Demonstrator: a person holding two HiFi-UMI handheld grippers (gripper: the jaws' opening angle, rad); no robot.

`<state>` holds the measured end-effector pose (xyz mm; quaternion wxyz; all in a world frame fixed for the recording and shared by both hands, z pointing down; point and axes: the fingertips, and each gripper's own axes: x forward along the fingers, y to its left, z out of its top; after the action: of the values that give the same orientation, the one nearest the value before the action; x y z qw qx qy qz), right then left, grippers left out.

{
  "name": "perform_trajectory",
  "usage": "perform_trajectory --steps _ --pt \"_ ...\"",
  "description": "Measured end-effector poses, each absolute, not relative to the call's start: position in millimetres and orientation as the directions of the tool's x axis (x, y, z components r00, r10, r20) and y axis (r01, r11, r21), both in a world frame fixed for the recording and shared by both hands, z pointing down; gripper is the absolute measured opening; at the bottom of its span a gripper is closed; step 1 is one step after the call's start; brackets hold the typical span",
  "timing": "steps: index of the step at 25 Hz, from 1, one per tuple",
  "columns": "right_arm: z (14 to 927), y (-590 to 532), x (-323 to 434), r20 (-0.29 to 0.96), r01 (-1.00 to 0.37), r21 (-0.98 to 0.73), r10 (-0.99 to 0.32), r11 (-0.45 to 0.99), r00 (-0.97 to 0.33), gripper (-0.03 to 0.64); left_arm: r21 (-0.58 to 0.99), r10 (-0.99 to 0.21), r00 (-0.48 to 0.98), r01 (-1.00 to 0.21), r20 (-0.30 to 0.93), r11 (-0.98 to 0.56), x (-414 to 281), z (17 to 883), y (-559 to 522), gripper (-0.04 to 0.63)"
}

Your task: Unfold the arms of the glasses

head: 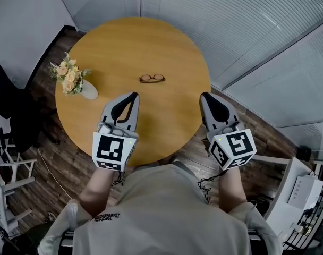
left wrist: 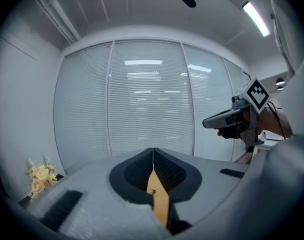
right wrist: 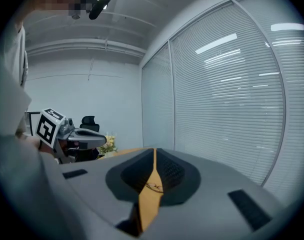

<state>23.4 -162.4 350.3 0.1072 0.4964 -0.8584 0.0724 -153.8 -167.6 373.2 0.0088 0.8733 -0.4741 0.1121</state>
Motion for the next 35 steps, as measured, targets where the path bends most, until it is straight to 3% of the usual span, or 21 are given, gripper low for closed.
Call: perform_trajectory --steps 12,26,31,35 --pt "362 -177 43 0.250 -0.854 -0.053 -0.821 0.517 -0.513 0.037 -0.135 -0.816 0.500 -0.823 0.290 -0.552 -132 396 -174 0.023" --pt "372 -199 62 0.237 -0.834 -0.084 -0.802 0.545 -0.548 0.037 -0.303 -0.741 0.492 -0.697 0.457 -0.650 -101 439 -194 0.025" --pt "374 -211 65 0.227 -0.824 -0.083 -0.795 0.560 -0.563 0.037 -0.375 -0.748 0.471 -0.660 0.468 -0.650 -102 450 -223 0.025" --pt "380 -221 69 0.236 -0.824 -0.074 -0.793 0.562 -0.562 0.037 -0.404 -0.771 0.498 -0.659 0.397 -0.634 -102 448 -245 0.025"
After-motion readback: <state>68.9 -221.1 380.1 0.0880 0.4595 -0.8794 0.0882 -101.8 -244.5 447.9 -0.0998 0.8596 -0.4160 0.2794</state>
